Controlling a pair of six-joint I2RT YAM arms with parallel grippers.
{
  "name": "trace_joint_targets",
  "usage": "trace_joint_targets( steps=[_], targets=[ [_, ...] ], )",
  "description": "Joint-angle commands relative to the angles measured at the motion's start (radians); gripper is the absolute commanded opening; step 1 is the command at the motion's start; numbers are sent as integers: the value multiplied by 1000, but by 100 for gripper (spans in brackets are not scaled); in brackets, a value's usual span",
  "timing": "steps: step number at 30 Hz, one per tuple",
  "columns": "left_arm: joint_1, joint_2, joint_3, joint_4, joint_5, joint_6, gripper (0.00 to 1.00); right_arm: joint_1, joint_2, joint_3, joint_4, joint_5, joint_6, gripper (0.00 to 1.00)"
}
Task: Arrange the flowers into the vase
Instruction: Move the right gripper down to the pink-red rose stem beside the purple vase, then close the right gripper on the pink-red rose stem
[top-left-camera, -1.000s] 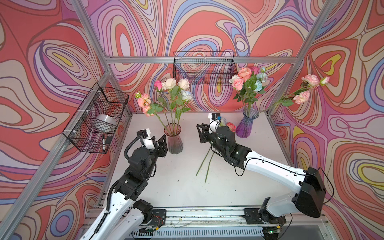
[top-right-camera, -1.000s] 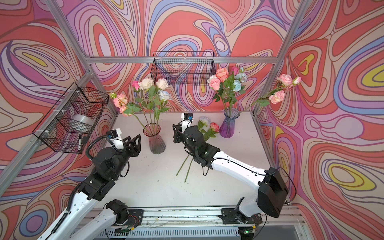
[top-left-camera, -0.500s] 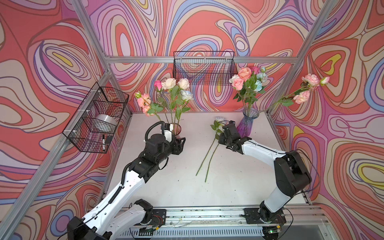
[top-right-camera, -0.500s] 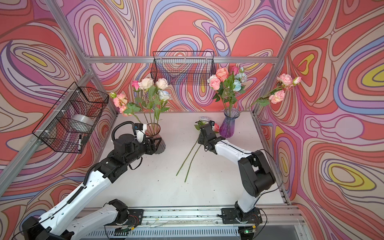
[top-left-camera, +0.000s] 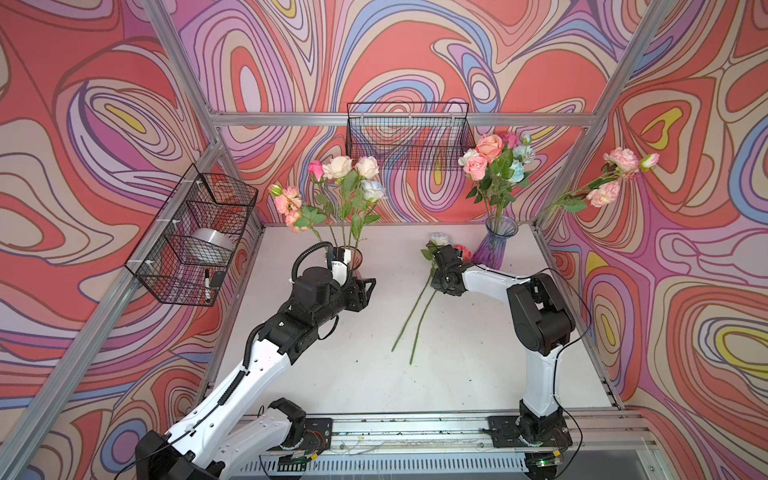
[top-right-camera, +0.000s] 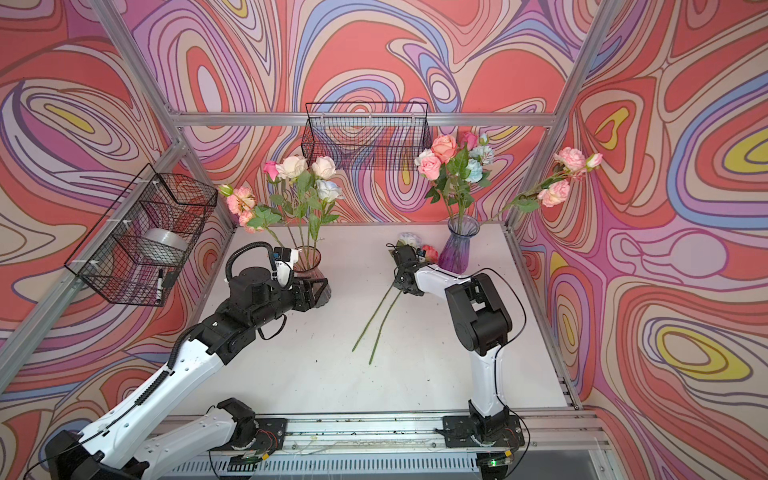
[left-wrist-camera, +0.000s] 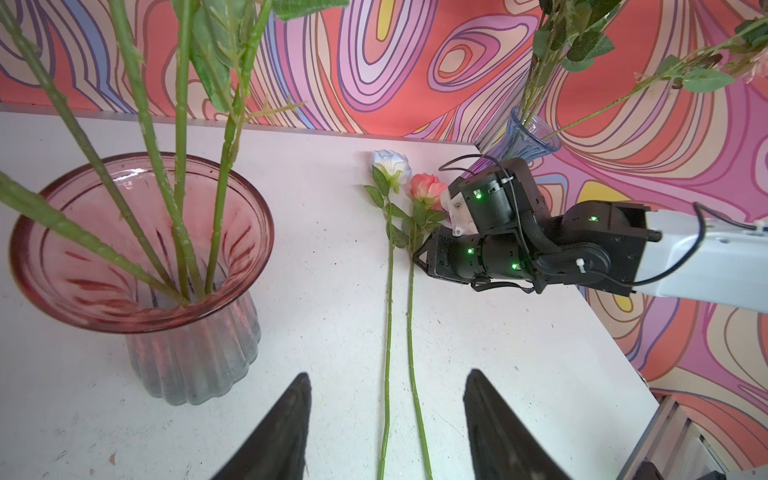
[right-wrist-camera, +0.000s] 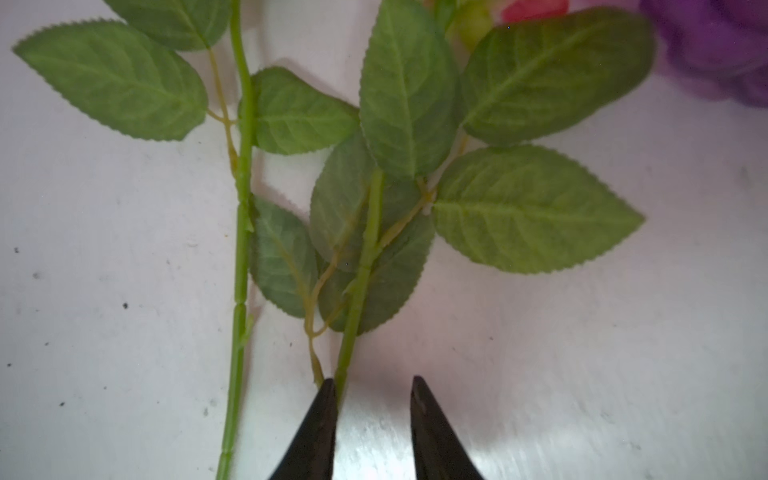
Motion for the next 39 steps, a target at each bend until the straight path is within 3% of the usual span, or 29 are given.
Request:
trace_joint_targets(
  steps=[1, 6, 19, 25, 39],
  targets=[
    [-4, -26, 27, -14, 0, 9, 60, -2, 25, 29, -3, -22, 34, 29],
    [-4, -40, 24, -12, -18, 19, 60, -2, 26, 17, 25, -49, 43, 24],
    [-3, -54, 26, -21, -47, 34, 61, -2, -10, -25, 97, -115, 24, 27],
    [-3, -64, 23, -15, -47, 35, 61, -2, -86, -70, 143, -86, 14, 28],
    [-3, -74, 22, -14, -50, 38, 62, -1, 42, 3, 77, -97, 20, 27]
  ],
)
